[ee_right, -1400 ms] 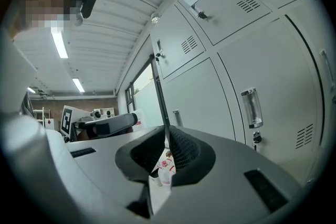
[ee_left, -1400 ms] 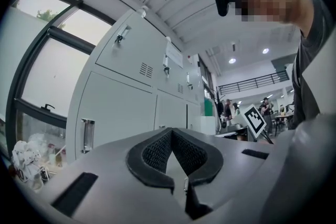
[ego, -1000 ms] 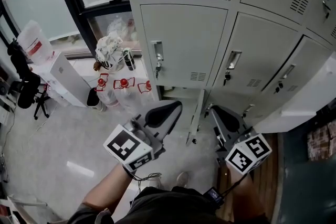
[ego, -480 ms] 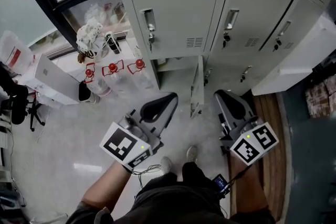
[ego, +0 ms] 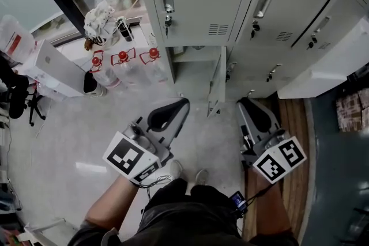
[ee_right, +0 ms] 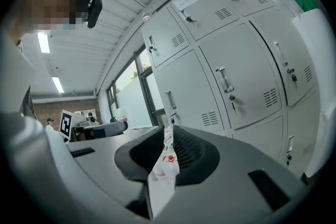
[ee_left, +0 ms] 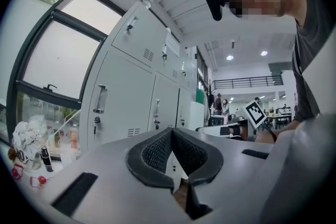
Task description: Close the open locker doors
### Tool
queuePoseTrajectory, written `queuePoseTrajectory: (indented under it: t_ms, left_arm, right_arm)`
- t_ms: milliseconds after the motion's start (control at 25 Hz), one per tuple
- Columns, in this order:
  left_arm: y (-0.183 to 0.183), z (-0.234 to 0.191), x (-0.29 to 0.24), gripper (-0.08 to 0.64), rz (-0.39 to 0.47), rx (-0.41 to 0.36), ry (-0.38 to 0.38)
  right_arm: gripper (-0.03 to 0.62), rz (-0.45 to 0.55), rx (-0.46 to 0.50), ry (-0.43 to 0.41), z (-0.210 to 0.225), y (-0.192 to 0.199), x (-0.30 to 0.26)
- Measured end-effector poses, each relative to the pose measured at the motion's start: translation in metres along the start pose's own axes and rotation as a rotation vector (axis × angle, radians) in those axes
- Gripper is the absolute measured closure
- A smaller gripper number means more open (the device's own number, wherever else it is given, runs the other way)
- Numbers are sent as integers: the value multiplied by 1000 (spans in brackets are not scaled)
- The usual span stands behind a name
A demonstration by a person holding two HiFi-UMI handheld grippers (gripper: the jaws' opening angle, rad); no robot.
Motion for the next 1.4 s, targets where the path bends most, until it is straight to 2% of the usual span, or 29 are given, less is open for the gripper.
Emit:
queuePoseTrajectory:
  t_ms: [320,480,560,640,760,800,920,960,1040,1400]
  left_arm:
    - [57,2,-27,551,-15,46,-96]
    - [91,-12,-44,549,-26,44,-100]
    - [96,-24,-49,549,-24,42,-96]
    - [66,-39,-49,549,-21,37,-88]
    - [1,-56,-47,549,-26,23,-60]
    - [-34,-60,-43,549,-27,18,-50]
    - [-179,-66,-22,549,-32,-3,-46]
    - [-207,-68,-20,549,-33,-10,-46]
    - [-215,-73,-25,549,-21,-22,-38]
    - [-148,-78,-55,549,69,-81,-9]
  right_arm:
    - [575,-48,37,-83,40,47,-8]
    - [575,-61,0,-102,62,89,-26]
    - [574,-69,-7,-101,70,100,-33]
    - [574,-61,-11,-97,69,73,-32]
    - [574,-39,1,-69,56,7,-22]
    - [574,-31,2,-57,47,-28,-14]
    - [574,1,-5,-35,8,-171,20]
    - [574,12,-4,-31,1,-199,26]
    - [574,37,8,-32,0,-209,27]
    - [574,143,105,-69,5,-155,10]
Point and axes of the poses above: the fingertips, and each gripper's own axes: x backward along the fingers, z to its right, y out of its underside, the point moved 3 cm from there along x, backward along the fingers, and after that the axes turned 12 degrees about -z, right-handed, at the moved point
